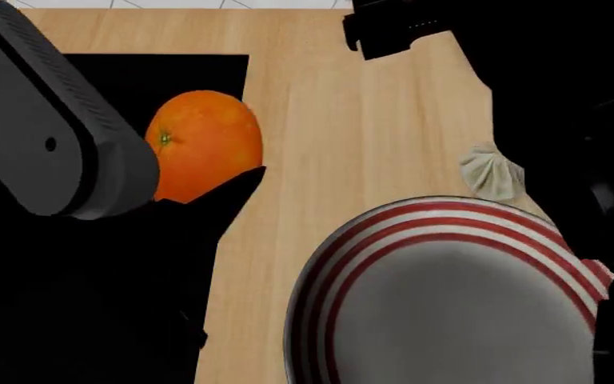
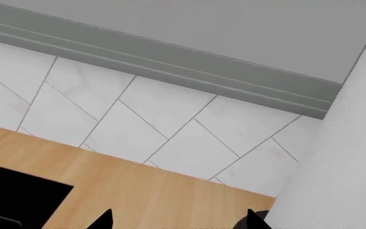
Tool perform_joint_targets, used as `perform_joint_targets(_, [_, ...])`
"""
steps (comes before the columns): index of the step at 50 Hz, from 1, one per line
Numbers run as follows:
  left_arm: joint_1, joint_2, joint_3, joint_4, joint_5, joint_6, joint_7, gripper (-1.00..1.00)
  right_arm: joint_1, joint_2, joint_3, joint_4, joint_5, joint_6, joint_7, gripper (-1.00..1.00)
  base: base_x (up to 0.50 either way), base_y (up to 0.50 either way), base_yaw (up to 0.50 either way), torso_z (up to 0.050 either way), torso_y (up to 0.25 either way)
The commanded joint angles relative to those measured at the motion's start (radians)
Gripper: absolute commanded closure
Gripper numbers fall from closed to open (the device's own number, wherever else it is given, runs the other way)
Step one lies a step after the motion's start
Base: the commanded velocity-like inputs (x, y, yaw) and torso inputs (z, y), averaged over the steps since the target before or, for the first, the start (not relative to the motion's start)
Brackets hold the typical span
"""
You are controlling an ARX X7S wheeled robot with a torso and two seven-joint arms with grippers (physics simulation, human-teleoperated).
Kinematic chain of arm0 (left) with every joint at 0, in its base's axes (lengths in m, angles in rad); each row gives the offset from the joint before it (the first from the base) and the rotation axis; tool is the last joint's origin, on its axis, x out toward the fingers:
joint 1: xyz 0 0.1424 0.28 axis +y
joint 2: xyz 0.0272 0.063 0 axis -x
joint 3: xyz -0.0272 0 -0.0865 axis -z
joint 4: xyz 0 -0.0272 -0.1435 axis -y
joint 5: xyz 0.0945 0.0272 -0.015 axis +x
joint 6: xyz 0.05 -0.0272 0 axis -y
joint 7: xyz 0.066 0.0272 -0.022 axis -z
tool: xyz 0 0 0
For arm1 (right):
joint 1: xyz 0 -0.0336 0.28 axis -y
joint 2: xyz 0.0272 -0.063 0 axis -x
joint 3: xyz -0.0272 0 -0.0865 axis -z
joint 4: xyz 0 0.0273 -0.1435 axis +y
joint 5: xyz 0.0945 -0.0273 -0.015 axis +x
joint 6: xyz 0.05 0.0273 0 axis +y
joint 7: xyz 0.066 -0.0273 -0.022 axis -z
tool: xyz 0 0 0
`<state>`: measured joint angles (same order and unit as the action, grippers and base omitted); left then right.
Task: Pick the tangerine from the sink and place it on the plate located on the counter
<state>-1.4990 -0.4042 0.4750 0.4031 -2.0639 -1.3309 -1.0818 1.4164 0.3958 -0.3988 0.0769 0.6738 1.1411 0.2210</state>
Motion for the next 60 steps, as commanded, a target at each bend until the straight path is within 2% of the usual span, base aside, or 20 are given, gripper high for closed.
perform_joint_targets(1, [-0.043, 0.088, 0.072, -0.038, -0.022, 0.034, -0.003, 1.00, -0.019, 0.026, 0.030, -0.070, 0.031, 0.039, 0.025, -1.00, 0.00, 0.00, 0.00, 0.000, 0.000])
perform_joint_targets(22, [-0.046, 0.197, 0.108, -0.121, 0.040, 0.041, 0.115, 1.00, -0.038, 0.062, 0.072, -0.148, 0.075, 0.098, 0.062, -1.00, 0.00, 0.00, 0.00, 0.000, 0.000])
perform_joint_targets(41, [-0.068, 0.251, 0.139, -0.182, 0.083, 0.051, 0.190, 1.00, -0.040, 0.077, 0.094, -0.178, 0.103, 0.124, 0.078, -1.00, 0.00, 0.00, 0.00, 0.000, 0.000])
perform_joint_targets(47, [-0.060, 0.272, 0.146, -0.209, 0.138, 0.046, 0.252, 1.00, -0.039, 0.094, 0.117, -0.196, 0.117, 0.142, 0.088, -1.00, 0.00, 0.00, 0.00, 0.000, 0.000])
perform_joint_targets(60, [-0.038, 0.293, 0.164, -0.317, 0.343, 0.060, 0.481, 1.00, -0.051, 0.114, 0.138, -0.208, 0.133, 0.141, 0.091, -1.00, 0.00, 0.00, 0.00, 0.000, 0.000])
